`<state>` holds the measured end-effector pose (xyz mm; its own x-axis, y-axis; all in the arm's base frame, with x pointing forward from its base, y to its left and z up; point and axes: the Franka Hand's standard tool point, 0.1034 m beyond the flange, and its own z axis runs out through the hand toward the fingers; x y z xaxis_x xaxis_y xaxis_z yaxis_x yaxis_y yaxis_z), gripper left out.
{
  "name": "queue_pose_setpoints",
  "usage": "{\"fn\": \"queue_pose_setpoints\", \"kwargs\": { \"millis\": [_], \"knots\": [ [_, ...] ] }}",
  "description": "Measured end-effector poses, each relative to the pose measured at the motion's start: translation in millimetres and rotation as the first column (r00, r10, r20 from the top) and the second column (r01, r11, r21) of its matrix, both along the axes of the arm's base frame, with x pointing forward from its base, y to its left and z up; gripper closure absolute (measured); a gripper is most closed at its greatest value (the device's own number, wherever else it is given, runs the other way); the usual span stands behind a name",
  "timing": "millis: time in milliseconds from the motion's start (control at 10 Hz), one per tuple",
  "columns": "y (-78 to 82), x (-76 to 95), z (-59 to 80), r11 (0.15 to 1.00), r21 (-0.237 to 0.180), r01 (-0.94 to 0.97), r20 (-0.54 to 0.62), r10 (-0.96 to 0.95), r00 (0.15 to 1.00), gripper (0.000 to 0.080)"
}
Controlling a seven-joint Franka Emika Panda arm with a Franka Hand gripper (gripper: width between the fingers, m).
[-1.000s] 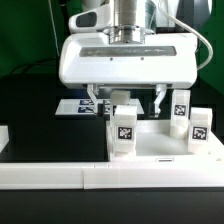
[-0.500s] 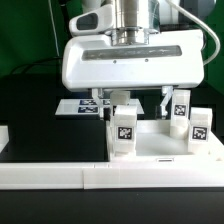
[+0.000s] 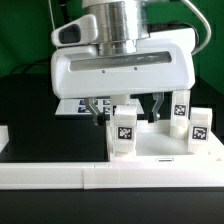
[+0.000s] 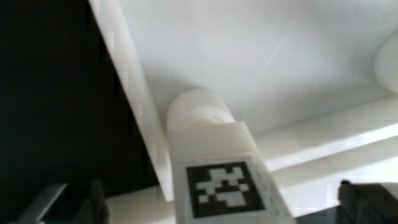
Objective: Assemble square table
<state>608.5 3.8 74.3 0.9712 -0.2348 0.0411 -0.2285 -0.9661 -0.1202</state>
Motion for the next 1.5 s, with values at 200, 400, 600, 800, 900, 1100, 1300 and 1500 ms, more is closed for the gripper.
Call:
{"fn": "queue_pose_setpoints", "kwargs": {
  "millis": [200, 400, 600, 800, 900, 1100, 1300, 1500],
  "knots": [
    [0.7, 0.1, 1.8, 0.999, 0.035, -0.007, -0.157, 0.013, 0.987, 0.0151],
    [-1.9, 12.1, 2.9, 0.999, 0.044, 0.005, -0.211, 0.004, 0.977, 0.0151],
    [-1.7, 12.4, 2.3, 0.999, 0.041, 0.011, -0.210, -0.002, 0.978, 0.0244],
    [-1.9, 12.3, 2.2, 0.999, 0.037, 0.040, -0.214, -0.031, 0.976, 0.0378],
    [-2.3, 12.2, 2.1, 0.993, 0.027, 0.117, -0.225, -0.108, 0.968, 0.0508],
    [-2.1, 12.2, 1.9, 0.961, 0.000, 0.276, -0.244, -0.267, 0.932, 0.0508],
    [0.8, 11.4, 0.8, 0.872, -0.053, 0.487, -0.232, -0.485, 0.843, 0.0508],
    [2.5, 12.6, 0.6, 0.735, -0.091, 0.672, -0.210, -0.674, 0.708, 0.0508]
  ]
}}
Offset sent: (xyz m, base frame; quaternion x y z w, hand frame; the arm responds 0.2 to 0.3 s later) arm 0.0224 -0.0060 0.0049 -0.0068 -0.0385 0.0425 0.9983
